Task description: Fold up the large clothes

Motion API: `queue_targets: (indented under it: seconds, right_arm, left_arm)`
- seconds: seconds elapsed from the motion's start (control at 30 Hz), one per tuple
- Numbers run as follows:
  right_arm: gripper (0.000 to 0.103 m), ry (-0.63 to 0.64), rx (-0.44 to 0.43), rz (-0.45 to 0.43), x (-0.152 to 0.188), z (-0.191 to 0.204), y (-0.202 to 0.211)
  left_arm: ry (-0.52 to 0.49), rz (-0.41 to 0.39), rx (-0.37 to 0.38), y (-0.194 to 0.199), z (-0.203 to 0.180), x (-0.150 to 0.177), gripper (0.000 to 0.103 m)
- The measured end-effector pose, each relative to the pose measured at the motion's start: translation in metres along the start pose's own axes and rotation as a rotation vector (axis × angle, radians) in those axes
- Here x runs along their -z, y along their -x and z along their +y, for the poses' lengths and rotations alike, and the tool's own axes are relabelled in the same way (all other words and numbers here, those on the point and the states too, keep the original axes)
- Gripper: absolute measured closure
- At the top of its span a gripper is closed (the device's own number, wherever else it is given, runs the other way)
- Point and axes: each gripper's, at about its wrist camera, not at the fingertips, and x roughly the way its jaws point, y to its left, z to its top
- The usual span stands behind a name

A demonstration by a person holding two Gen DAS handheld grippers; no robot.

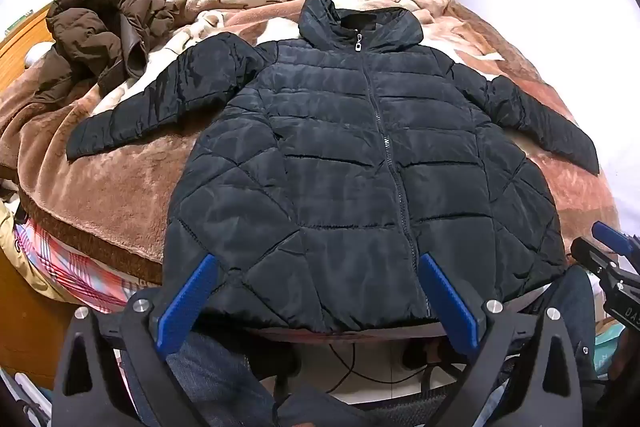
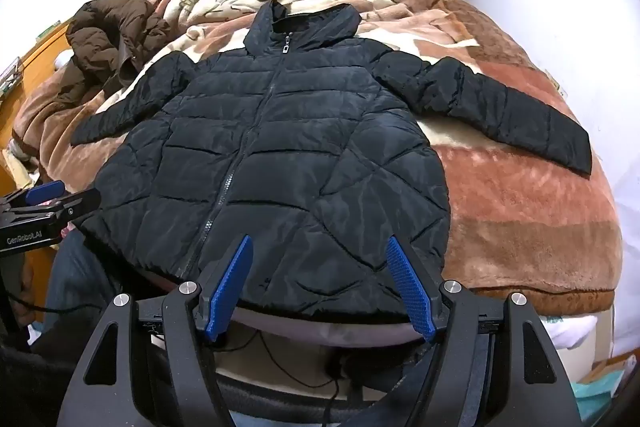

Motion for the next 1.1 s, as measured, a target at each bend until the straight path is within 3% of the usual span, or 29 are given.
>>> queue_targets:
  seconds: [1.1]
  right_arm:
    - [0.033, 0.009, 0.002, 0.022, 0.002, 0.005, -0.005]
  left_arm:
    - [-0.022, 0.017, 0.012, -0.003, -0.006, 0.005, 0.001]
